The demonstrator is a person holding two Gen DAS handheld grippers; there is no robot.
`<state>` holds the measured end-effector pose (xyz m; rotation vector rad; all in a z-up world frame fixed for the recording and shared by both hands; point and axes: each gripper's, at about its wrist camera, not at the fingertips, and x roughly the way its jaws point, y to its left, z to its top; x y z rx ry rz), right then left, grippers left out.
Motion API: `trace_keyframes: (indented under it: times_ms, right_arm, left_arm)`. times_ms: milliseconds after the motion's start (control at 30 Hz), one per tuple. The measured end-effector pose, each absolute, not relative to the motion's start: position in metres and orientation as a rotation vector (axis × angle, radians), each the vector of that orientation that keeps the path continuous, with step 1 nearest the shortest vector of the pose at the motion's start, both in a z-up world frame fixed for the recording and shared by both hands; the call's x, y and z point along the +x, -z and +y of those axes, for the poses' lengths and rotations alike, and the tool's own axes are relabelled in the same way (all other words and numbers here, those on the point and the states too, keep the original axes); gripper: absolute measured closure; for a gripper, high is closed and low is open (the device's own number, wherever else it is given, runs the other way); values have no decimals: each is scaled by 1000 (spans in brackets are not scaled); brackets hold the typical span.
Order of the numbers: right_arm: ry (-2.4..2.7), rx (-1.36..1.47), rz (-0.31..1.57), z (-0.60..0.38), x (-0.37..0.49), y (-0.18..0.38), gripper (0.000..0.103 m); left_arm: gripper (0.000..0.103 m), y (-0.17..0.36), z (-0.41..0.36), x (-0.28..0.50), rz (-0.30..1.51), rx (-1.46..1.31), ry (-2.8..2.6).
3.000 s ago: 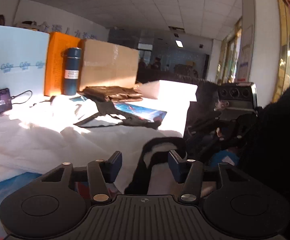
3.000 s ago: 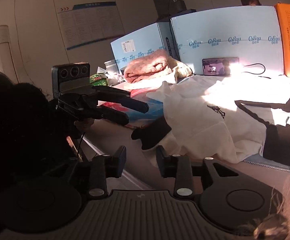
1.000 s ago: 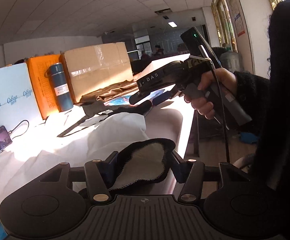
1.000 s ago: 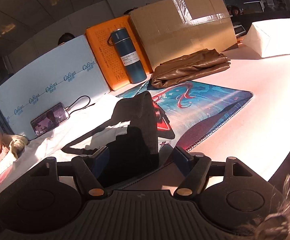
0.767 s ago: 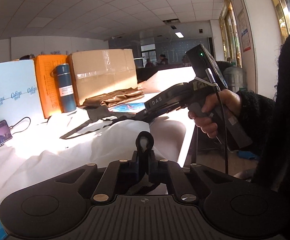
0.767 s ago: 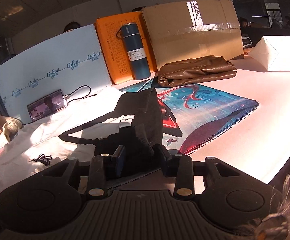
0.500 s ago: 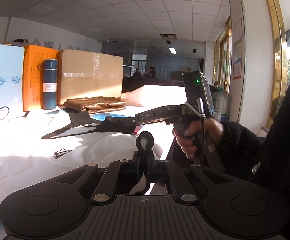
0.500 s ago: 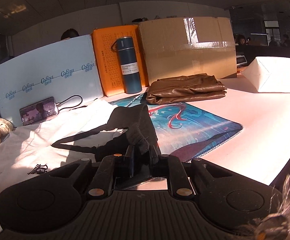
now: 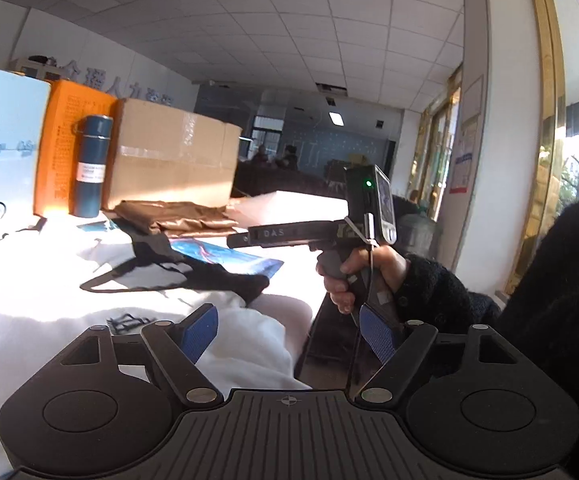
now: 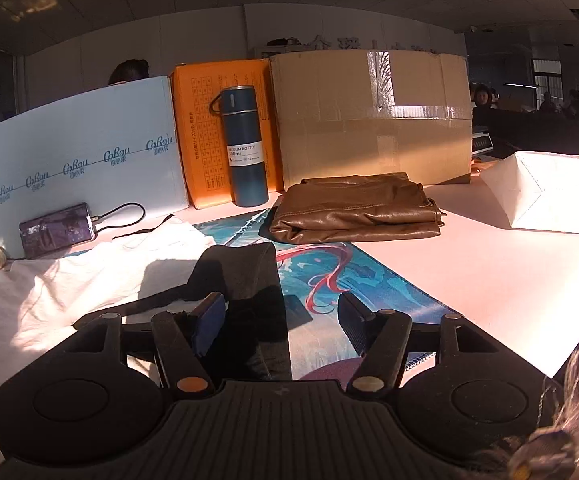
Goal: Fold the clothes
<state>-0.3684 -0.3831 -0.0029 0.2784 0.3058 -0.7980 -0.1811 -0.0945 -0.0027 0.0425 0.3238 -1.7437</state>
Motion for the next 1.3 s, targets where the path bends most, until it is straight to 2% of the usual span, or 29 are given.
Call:
trace_keyframes:
  times_ms: [233,367,433,500,567,633,700,967,1033,1100,1300]
  right_arm:
    - [720,319,368,-435,-311,-11,41]
    - [706,306,455,-459,-270,-1,41]
    - [723,281,484,-464,-252,4,41]
    - [725,272,507,-469,-239,9,41]
    - [725,272,517,-473,-232,13,41]
    - [732,271,524,-474,-227,16,41]
    - [739,271,522,-474,-228,17,41]
    - [734,273,550,-476,-222,22,41]
    - [737,272,558,-476,-221,23,41]
    - [738,278,556,-477,-222,23,40]
    - [738,293,564,-479,-222,25,38]
  left_arm:
    - [21,-5,-74,-92,370,103,953]
    - [22,11,-49,-64,477,118,818]
    - [29,17,-40,-56,519,113,797]
    - [30,19,-38,-50,540,117,805]
    - [38,20,-42,-40,565,127,821]
    - [51,23,-49,-29,614,143,825]
    - [54,24,-52,-28,626,169,814]
    - [56,24,-54,-49,579,270,807]
    - [69,25,-56,-49,577,276,820]
    - [76,24,-55,-45,584,256,818]
    - [77,24,-52,-39,603,230,810]
